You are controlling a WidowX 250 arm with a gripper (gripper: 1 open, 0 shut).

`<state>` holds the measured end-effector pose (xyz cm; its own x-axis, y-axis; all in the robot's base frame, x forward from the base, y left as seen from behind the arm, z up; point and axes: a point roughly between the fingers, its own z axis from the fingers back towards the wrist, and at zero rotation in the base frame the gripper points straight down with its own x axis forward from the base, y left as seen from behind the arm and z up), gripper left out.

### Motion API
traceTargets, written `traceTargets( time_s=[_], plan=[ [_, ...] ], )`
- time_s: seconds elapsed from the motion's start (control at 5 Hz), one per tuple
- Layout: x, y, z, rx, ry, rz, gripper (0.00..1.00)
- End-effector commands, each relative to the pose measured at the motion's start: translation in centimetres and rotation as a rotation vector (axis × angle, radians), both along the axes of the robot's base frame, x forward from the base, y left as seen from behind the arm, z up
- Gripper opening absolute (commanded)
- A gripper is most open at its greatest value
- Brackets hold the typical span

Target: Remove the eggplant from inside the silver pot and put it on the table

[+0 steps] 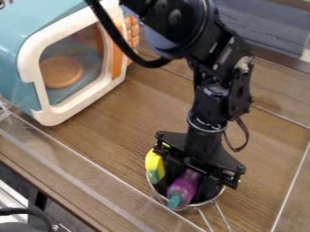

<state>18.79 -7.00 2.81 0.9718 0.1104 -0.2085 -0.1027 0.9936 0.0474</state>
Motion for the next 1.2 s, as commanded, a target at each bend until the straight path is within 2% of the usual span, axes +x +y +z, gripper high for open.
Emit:
traceTargets(
  time_s=[0.0, 0.2, 0.6, 0.8, 1.0],
  plan=[
    [0.0, 0.2, 1.6, 0.002, -0.001, -0.005, 0.0],
    [0.0, 0.2, 2.6, 0.007, 0.01, -0.009, 0.0],
    [0.3, 0.4, 4.4, 0.002, 0.006, -0.004, 0.0],
    [0.6, 0.5, 5.7, -0.006, -0.002, 0.009, 0.0],
    [1.2, 0.8, 8.4, -0.005, -0.011, 0.038, 0.0]
  ],
)
